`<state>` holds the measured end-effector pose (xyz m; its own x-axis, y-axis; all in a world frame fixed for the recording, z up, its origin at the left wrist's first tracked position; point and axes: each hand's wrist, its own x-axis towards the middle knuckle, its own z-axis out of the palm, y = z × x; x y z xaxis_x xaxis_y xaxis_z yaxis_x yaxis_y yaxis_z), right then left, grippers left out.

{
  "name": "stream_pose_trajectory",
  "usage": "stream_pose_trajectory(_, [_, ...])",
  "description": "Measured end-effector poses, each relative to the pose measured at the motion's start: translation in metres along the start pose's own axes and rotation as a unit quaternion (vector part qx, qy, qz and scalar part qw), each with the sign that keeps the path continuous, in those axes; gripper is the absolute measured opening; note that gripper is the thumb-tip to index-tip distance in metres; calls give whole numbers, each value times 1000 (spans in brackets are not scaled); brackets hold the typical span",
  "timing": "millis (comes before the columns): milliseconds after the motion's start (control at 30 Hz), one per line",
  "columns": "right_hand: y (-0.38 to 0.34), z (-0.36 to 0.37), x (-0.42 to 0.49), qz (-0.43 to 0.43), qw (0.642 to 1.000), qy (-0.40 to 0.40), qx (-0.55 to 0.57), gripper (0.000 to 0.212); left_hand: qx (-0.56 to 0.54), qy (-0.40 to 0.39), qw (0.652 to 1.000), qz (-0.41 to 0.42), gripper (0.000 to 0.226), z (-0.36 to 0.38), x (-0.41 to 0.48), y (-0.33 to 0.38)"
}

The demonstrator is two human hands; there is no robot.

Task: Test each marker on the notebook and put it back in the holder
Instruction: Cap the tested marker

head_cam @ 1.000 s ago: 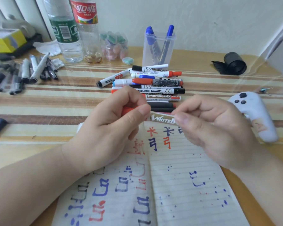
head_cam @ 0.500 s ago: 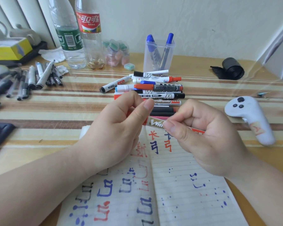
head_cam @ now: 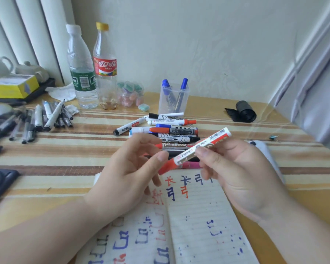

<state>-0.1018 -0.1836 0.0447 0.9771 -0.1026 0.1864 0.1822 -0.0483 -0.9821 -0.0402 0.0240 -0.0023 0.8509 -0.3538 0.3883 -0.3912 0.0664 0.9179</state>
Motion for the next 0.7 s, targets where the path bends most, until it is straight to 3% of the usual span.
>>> stream_pose_trajectory(100, [-31, -12, 0, -38, 993, 38, -100, 17, 30, 0, 999, -17, 20, -2, 1, 2])
stream_pose_trajectory(200, [-53, -17, 27, -86, 969, 101, -210, 5, 73, -16, 997, -18, 7, 1, 1, 3])
stream_pose_trajectory(267, [-59, -17, 60, -121, 947, 138, -263, 9, 112, -29, 993, -11, 10, 2, 0, 3])
stream_pose_trajectory(500, [-41, -8, 189, -160, 922, 218, -277, 5, 176, -36, 984, -1, 13, -3, 0, 1])
stream_pose_trajectory(700, [-17, -2, 237, -155, 915, 211, -306, 7, 195, -11, 981, -1, 15, -3, 4, -1])
